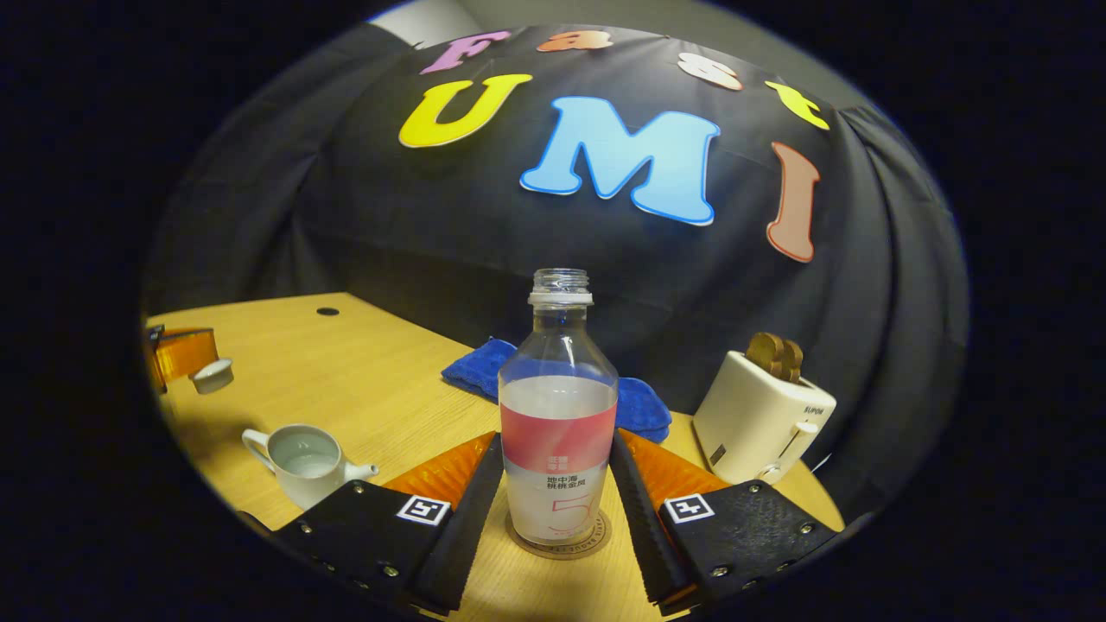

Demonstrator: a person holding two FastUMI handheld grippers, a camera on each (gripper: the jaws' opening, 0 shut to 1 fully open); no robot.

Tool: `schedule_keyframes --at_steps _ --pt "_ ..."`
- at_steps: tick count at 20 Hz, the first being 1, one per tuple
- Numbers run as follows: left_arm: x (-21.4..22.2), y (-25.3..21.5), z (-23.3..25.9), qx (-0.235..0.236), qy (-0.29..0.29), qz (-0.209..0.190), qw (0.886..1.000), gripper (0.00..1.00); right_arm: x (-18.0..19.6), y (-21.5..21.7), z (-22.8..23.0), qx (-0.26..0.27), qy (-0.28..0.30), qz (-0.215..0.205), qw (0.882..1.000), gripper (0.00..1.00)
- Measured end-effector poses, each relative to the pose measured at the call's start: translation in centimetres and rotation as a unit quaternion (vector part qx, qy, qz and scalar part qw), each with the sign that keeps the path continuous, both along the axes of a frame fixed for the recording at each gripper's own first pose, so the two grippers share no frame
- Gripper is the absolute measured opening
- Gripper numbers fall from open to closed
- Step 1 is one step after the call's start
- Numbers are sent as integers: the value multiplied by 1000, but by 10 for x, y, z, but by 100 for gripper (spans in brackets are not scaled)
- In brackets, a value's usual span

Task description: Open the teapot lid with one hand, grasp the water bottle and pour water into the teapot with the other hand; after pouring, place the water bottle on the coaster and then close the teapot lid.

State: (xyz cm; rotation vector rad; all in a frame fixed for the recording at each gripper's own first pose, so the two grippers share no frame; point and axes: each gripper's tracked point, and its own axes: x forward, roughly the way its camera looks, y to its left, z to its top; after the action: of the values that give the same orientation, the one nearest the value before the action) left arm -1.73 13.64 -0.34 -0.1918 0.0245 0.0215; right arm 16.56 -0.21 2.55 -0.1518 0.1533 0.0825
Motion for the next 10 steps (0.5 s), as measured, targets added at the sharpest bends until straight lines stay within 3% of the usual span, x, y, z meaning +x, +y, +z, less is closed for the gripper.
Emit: schedule_keyframes --at_steps 4,10 --pt "1 -1 0 5 1 -1 1000 12 6 -21 -4 61 4 -37 997 75" --pt "2 -5 0 9 1 -4 1000 12 6 -25 -16 40 5 -41 998 75"
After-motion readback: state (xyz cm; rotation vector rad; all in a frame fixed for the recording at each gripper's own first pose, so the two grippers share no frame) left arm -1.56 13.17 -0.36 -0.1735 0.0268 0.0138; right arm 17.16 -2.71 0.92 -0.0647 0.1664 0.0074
